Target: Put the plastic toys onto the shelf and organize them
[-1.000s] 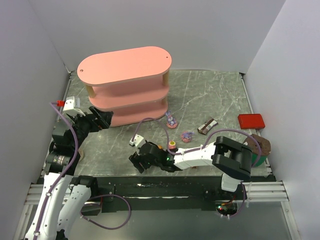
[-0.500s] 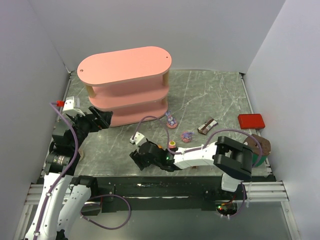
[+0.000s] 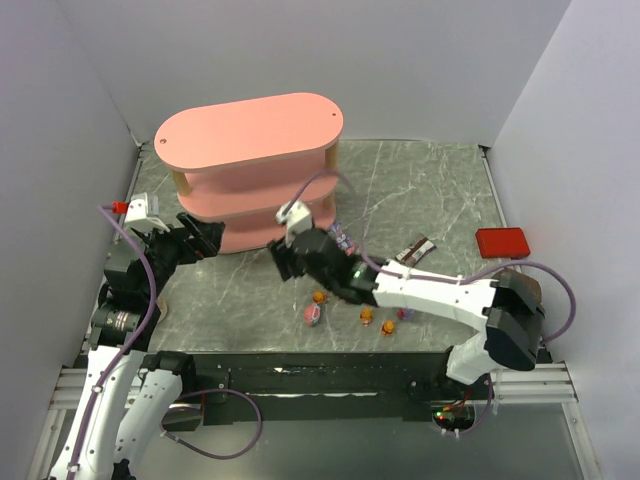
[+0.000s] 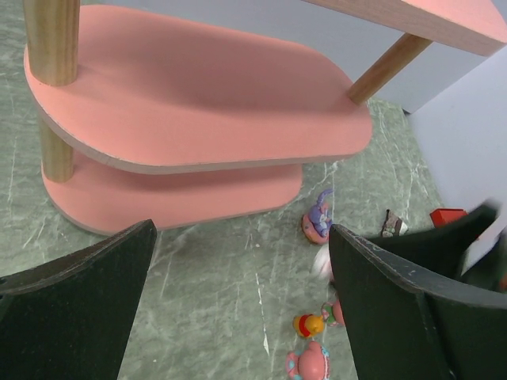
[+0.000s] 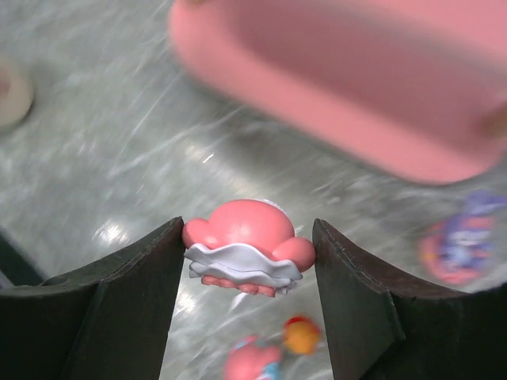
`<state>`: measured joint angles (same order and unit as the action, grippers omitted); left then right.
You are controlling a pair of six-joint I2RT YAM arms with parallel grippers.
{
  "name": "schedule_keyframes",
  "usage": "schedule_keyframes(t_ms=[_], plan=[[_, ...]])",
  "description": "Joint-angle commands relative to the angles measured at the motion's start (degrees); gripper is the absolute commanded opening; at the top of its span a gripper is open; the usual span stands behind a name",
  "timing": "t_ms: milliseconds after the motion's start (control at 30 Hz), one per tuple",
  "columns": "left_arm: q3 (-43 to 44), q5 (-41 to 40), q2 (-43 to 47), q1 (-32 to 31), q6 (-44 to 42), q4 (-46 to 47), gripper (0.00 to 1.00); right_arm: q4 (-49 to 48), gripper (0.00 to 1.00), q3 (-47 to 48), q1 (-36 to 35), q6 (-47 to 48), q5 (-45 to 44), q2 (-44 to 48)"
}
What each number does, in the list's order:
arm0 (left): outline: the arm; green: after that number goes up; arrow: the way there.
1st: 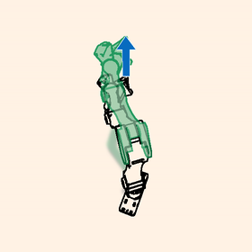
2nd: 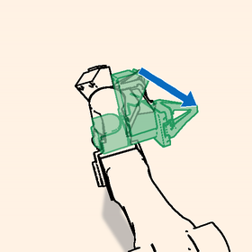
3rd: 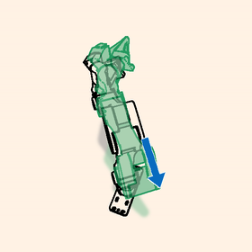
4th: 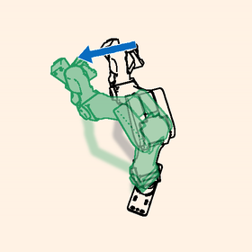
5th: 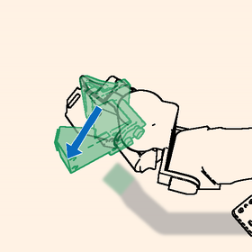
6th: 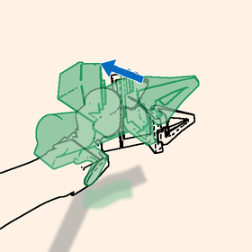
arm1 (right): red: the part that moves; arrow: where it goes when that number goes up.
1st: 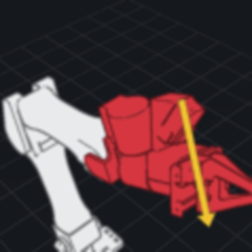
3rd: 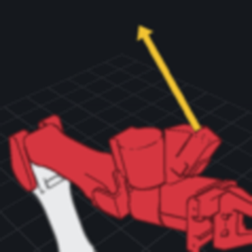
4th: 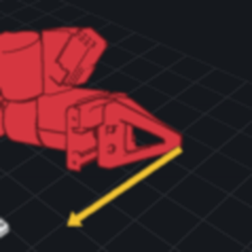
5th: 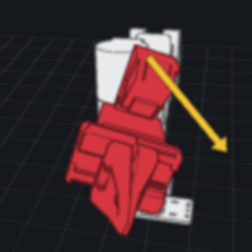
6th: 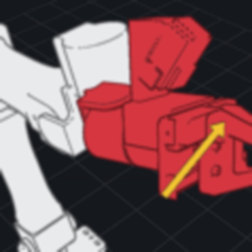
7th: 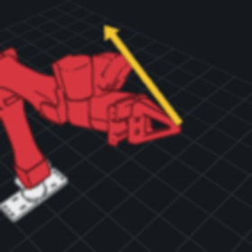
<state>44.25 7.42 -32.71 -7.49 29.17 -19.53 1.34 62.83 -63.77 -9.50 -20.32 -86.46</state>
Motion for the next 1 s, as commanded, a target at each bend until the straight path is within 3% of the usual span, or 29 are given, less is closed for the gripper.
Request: schedule_keyframes(t_ms=[0,267,967], plan=[[0.14,-0.91,0.8,0.02,-0.6,1.42,0.96,5.94,0.58,7.91,5.75,1.59,-2.18,2.87],[0.14,-0.92,0.89,0.02,-0.6,1.25,0.96,12.01,0.58,16.0,14.1,-2.01,-2.1,-1.17],[0.4,-1.44,0.89,0.02,-0.69,0.81,0.97,4.38,0.59,19.09,17.53,0.0,-5.35,-7.32]])
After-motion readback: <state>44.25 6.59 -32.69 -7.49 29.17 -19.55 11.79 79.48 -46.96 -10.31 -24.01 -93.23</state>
